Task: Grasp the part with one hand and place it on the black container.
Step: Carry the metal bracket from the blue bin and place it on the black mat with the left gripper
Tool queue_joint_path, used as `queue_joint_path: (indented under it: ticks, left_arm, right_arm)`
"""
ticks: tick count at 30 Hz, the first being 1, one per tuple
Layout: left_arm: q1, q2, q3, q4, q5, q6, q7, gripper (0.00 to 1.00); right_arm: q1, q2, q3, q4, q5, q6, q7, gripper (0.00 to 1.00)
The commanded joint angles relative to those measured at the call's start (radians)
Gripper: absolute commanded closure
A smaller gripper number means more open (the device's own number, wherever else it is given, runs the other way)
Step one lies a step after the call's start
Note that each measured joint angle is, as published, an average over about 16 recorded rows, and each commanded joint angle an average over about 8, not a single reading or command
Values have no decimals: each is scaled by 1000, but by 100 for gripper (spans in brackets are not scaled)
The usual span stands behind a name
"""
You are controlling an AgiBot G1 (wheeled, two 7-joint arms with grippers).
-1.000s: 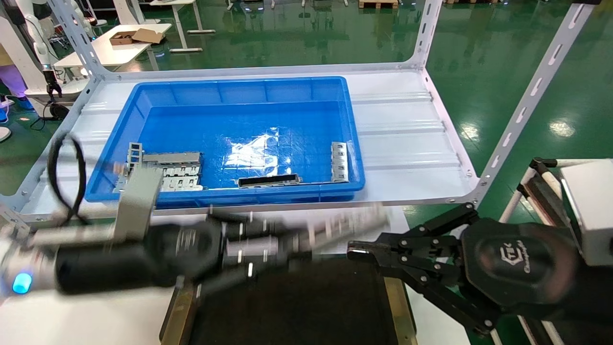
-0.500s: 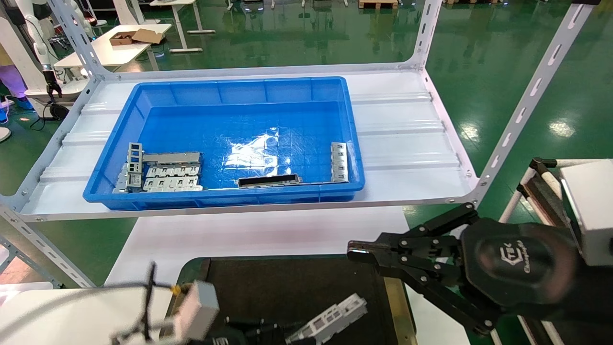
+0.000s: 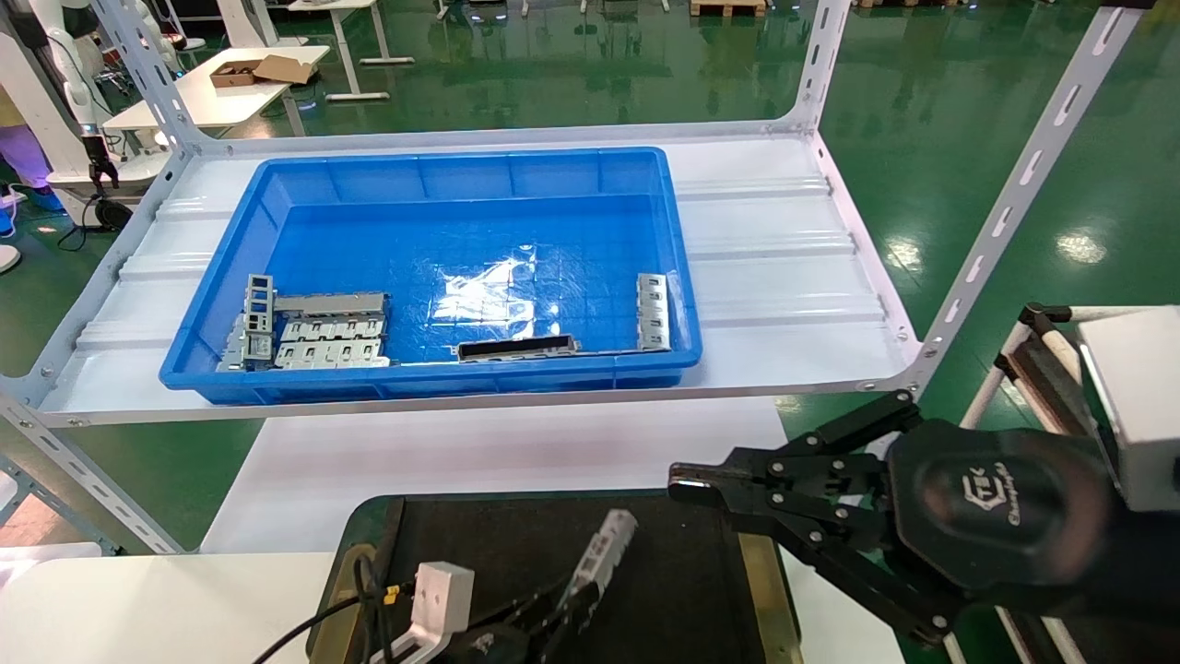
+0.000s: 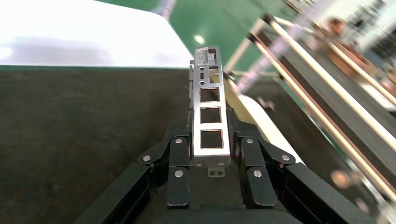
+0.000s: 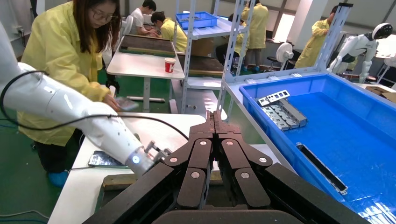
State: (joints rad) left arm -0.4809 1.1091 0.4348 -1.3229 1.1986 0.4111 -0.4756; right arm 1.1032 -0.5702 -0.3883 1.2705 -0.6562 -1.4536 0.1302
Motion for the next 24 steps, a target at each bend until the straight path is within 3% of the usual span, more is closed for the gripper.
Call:
queue_joint_path:
  ticks: [1, 10, 24]
  left_arm:
    - [10, 39, 9, 4, 22, -80, -20, 100]
    - [21, 123, 69, 44, 79, -280, -87, 100]
    - [-17, 192, 154, 149, 67, -436, -144, 100]
  right_arm:
    - [0, 0, 0, 0, 0, 0, 0, 100]
    - [0, 0, 0, 0, 0, 0, 0, 100]
    - [0, 0, 0, 0, 0, 0, 0, 100]
